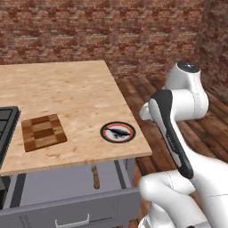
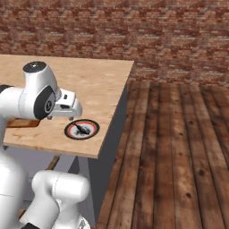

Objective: Pick up the knife from the drawer and place it on the cutting board. Then place the meat from the plate to the cutting board.

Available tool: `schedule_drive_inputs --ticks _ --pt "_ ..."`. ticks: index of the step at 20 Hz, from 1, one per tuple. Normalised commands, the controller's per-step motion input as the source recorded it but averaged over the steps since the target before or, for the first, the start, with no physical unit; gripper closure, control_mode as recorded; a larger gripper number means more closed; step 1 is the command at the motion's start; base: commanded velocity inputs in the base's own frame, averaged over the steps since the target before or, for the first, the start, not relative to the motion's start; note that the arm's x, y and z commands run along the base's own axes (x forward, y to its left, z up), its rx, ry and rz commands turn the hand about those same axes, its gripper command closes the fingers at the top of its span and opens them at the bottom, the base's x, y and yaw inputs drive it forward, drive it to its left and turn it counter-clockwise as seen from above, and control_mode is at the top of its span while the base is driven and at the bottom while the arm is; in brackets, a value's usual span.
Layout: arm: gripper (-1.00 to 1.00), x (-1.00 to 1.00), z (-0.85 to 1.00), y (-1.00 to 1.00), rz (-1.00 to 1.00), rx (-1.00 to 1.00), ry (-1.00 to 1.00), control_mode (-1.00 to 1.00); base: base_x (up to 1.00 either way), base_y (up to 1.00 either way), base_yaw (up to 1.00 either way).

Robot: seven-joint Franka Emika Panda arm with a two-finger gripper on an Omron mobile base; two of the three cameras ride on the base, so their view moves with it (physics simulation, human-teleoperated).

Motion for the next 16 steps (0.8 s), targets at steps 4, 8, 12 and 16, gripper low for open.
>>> schedule_drive_inputs --ticks 4,8,12,16 --pt "-1.00 -0.58 0.00 0.00 0.00 0.00 0.00 -1.00 0.00 0.00 0.00" --pt "-1.00 -0.49 0.00 0.00 0.00 0.00 0.00 -1.00 0.00 0.00 0.00" --pt "-1.00 -0.35 0.06 0.00 0.00 0.00 0.00 -1.00 0.00 0.00 0.00" --pt "-1.00 -0.40 0.08 0.00 0.00 0.00 0.00 -1.00 0.00 0.00 0.00"
